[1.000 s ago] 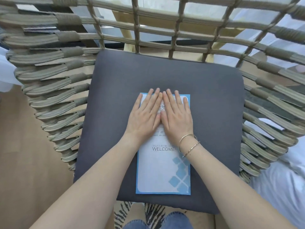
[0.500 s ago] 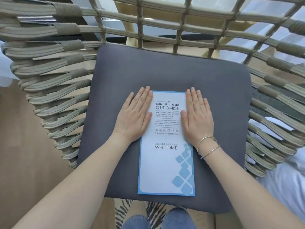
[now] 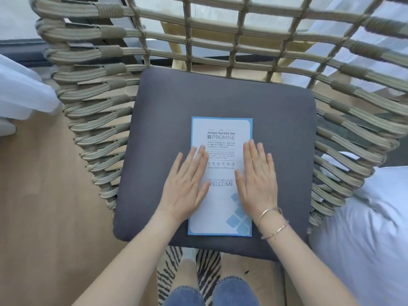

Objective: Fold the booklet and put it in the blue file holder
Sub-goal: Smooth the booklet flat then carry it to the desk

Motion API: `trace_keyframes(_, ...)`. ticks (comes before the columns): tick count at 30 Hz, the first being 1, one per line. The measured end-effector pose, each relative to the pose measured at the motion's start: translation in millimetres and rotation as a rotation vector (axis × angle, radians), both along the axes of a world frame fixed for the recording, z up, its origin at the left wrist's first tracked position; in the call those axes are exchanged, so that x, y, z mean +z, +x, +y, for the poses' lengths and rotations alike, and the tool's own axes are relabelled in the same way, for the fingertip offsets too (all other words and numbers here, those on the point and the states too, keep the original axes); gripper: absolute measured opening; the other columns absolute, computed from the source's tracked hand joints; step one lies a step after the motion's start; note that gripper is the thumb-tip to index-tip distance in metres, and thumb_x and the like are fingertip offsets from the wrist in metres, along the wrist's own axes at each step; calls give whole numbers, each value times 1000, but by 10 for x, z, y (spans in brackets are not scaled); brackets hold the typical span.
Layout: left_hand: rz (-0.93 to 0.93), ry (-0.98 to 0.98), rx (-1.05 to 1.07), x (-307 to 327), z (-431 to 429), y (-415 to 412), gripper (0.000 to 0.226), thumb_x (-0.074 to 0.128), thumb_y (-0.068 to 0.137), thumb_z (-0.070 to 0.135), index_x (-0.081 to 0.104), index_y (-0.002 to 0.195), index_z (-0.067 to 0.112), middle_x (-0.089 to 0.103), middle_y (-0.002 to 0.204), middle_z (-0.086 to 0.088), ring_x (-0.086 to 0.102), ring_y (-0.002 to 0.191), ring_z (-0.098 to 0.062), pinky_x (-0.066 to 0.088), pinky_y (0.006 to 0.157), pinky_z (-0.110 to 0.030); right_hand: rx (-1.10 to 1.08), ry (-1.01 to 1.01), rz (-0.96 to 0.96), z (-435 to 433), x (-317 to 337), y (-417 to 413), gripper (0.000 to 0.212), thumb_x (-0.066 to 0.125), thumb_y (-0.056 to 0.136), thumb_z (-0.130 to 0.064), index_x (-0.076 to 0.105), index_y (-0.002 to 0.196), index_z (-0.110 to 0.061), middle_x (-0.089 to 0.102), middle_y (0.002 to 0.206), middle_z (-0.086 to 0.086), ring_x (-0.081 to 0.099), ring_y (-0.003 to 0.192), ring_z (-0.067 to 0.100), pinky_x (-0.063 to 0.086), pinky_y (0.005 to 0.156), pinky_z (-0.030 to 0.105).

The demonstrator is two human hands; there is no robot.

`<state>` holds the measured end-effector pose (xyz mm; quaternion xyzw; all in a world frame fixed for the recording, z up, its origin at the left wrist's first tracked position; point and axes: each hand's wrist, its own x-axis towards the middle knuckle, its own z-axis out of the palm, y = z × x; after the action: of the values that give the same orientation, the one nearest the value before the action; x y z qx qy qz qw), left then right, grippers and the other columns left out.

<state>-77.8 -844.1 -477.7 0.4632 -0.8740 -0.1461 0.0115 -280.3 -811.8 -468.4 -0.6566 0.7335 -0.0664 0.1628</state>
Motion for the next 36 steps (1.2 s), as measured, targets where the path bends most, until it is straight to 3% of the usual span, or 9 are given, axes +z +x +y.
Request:
trace_keyframes(7, 11, 23, -2, -287, 882, -99, 57, 23, 103, 28, 15, 154, 4, 16, 162, -12, 16, 150, -27, 11, 122, -47, 103, 81, 7, 737, -317, 462, 57, 30, 100, -27, 29, 152, -4, 27, 161, 9, 23, 149, 28, 17, 120, 48)
trace_keyframes(11, -25, 22, -9, -485, 919, -137, 56, 25, 101, 25, 19, 152, 3, 19, 160, -12, 21, 148, -29, 16, 120, -46, 140, 82, 108, 763, -537, 515, 57, 26, 101, -30, 25, 153, -7, 21, 161, 6, 16, 150, 25, 11, 122, 45)
trace_keyframes(15, 3, 15, 4, -519, 898, -64, 59, 30, 100, 31, 25, 151, 2, 22, 159, -12, 23, 148, -26, 17, 120, -44, 143, 49, 101, 806, -565, 387, 60, 31, 99, -33, 26, 154, -8, 23, 161, 6, 21, 149, 24, 12, 122, 42)
trace_keyframes(25, -62, 31, 54, -549, 858, 310, 66, 31, 99, 37, 18, 153, 2, 16, 161, -12, 16, 150, -24, 10, 123, -42, 121, 62, 117, 942, -565, 18, 66, 37, 97, -37, 22, 156, -11, 23, 162, 4, 20, 150, 27, 5, 123, 37)
trace_keyframes(32, -131, 177, 60, -130, 777, 221, 65, 31, 97, 33, 22, 151, -3, 22, 160, -19, 25, 148, -32, 25, 118, -52, 113, 155, 20, 836, -165, 19, 63, 45, 96, -34, 31, 154, -12, 30, 161, 10, 28, 148, 33, 24, 119, 45)
trace_keyframes(36, -14, 262, 192, 233, 636, 143, 71, 58, 92, 26, 27, 150, -2, 27, 157, -24, 29, 145, -38, 31, 116, -49, -69, 142, -97, 682, 167, -32, 67, 62, 92, -29, 35, 153, -20, 32, 160, 12, 35, 143, 34, 36, 109, 48)
